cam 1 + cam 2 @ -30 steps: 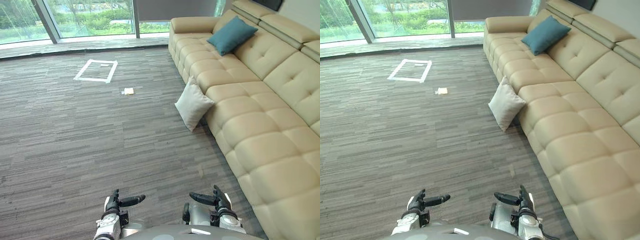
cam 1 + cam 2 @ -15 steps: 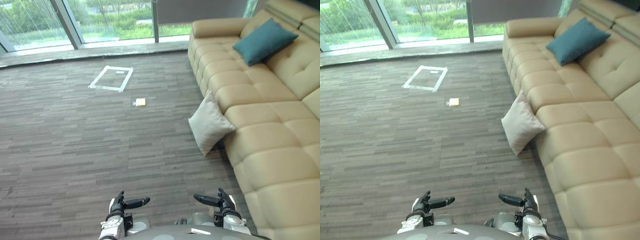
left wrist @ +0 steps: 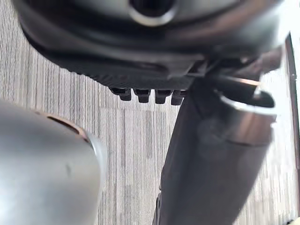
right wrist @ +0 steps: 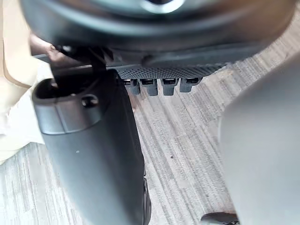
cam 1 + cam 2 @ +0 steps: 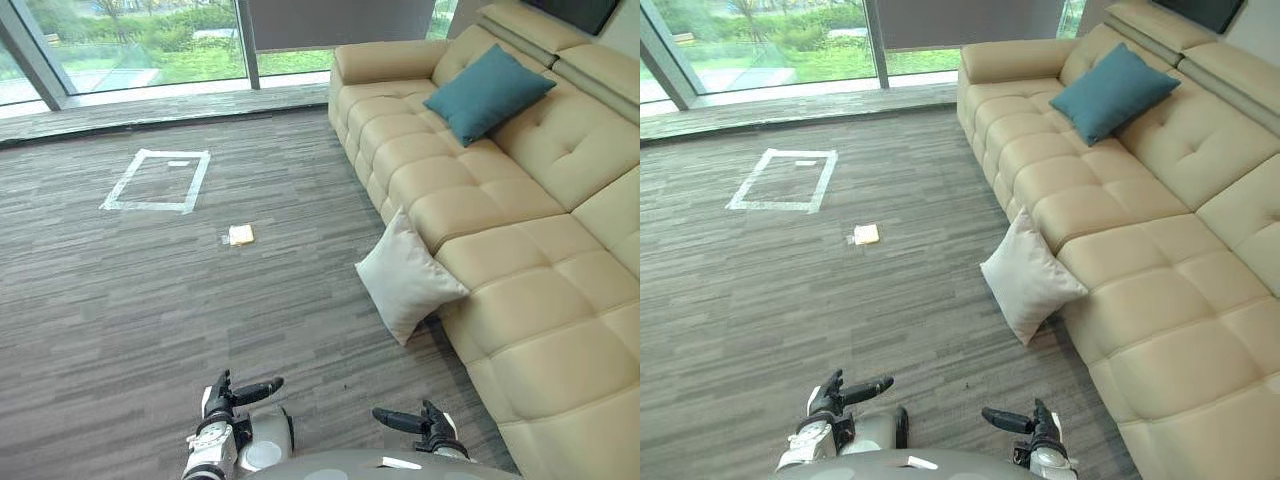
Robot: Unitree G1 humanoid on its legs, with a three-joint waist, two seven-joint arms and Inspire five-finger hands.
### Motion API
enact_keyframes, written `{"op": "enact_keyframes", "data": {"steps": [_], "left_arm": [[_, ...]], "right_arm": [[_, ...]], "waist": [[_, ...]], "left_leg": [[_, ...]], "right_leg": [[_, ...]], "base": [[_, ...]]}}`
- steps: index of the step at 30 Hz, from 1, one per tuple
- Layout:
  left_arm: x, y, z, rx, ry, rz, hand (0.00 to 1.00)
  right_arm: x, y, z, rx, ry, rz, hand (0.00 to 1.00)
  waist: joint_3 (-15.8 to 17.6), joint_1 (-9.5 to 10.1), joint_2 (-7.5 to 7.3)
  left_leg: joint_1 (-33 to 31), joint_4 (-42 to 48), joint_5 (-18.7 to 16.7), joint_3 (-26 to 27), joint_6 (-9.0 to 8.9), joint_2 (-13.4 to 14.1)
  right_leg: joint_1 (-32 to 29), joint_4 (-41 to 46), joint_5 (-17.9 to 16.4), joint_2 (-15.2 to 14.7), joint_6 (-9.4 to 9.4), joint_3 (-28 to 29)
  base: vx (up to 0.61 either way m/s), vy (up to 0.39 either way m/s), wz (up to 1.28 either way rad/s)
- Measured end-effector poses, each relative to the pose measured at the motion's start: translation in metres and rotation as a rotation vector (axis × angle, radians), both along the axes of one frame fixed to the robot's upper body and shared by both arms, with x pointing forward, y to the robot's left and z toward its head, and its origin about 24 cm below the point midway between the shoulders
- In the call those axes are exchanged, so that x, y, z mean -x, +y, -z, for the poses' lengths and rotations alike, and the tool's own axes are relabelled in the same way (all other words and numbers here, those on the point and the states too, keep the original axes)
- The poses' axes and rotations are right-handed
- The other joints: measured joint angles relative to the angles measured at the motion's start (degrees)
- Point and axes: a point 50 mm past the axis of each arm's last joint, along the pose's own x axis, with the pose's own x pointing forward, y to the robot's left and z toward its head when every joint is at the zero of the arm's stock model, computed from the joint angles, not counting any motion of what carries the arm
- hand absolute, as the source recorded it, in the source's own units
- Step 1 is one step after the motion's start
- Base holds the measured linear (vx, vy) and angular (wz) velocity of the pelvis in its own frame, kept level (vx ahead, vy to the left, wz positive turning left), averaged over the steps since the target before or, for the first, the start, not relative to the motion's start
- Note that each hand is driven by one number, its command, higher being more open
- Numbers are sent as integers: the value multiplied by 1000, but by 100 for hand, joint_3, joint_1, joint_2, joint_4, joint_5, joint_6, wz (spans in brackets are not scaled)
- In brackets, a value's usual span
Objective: Pick up cushions and gather them together orderly.
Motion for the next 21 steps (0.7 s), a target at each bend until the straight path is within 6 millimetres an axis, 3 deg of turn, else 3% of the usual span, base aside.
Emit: {"op": "enact_keyframes", "data": {"steps": [2, 4, 6, 9, 10, 11, 13, 15, 17, 18, 19, 20, 21], "left_arm": [[3, -2, 1, 0, 10, -5, 100], [7, -2, 2, 2, 19, -6, 100], [9, -5, 3, 11, 26, -6, 100], [9, -7, 4, 18, 31, -3, 100], [12, -8, 6, 18, 46, 13, 100], [14, -9, 7, 21, 55, 25, 100], [9, -20, 7, 55, 46, 55, 100], [9, -24, 8, 55, 48, 69, 100], [7, -23, 6, 51, 36, 66, 100], [7, -21, 5, 49, 22, 58, 100], [6, -21, 4, 48, 14, 55, 100], [7, -21, 4, 55, 3, 28, 100], [6, -21, 3, 56, -4, 21, 100]], "right_arm": [[-3, -1, -2, 6, -24, 0, 100], [-7, -2, -4, 11, -48, -1, 100], [-10, -5, -5, 21, -62, -3, 100], [-17, -8, -7, 25, -77, -2, 100], [-18, -9, -8, 22, -81, 15, 100], [-18, -9, -8, 20, -81, 26, 100], [-21, -16, -10, 31, -97, 55, 100], [-20, -19, -9, 35, -92, 69, 100], [-16, -19, -8, 37, -73, 65, 100], [-14, -19, -7, 38, -64, 55, 100], [-13, -18, -7, 38, -61, 51, 100], [-11, -18, -6, 38, -49, 48, 100], [-9, -19, -5, 37, -38, 49, 100]], "waist": [[9, -31, 57], [22, -55, 60], [64, -86, 133], [107, -117, 196], [127, -175, 208], [137, -196, 223], [236, -211, 416], [205, -240, 490], [211, -243, 518], [207, -239, 525], [212, -240, 510], [207, -220, 521], [204, -206, 526]], "left_leg": [[520, -375, -60, 125, 10, 18], [1028, -841, -91, 298, 38, 40], [1385, -1094, -171, 497, -79, 141], [1727, -1313, -272, 697, -272, 266], [1873, -1444, -312, 705, -436, 277], [1967, -1505, -323, 652, -454, 276], [2136, -1535, -164, 516, -506, 392], [2087, -1080, -134, 389, -564, 559], [1629, 313, -67, 72, -892, 840], [1205, 1465, -78, -87, -1120, 957], [1012, 1883, -95, -87, -1104, 985], [644, 2574, -182, -57, -976, 982], [487, 2718, -239, -24, -882, 967]], "right_leg": [[-422, 451, -55, -17, -85, -389], [-832, 213, -191, 14, -275, -977], [-1074, -621, -269, 173, -313, -1630], [-1322, -1840, -216, 498, -336, -2062], [-1337, -2547, 388, 691, -540, -2025], [-1263, -2580, 617, 751, -996, -2047], [-1194, -2229, 121, 817, -1087, -2129], [-997, -2154, -200, 860, -1103, -2266], [-495, -2509, -298, 1049, -1095, -2364], [-178, -2813, -295, 1186, -1098, -2359], [-45, -2935, -295, 1243, -1098, -2345], [260, -3189, -289, 1350, -1106, -2255], [387, -3291, -281, 1392, -1104, -2196]], "base": [[383, 182, -43], [277, 64, -44], [258, -29, -48], [418, -128, -38], [386, -153, -1], [490, -184, 2], [528, -230, 15], [523, -308, 30], [363, -257, 17], [240, -151, -4], [335, -155, -20], [268, -83, -26], [262, -53, -35]]}}
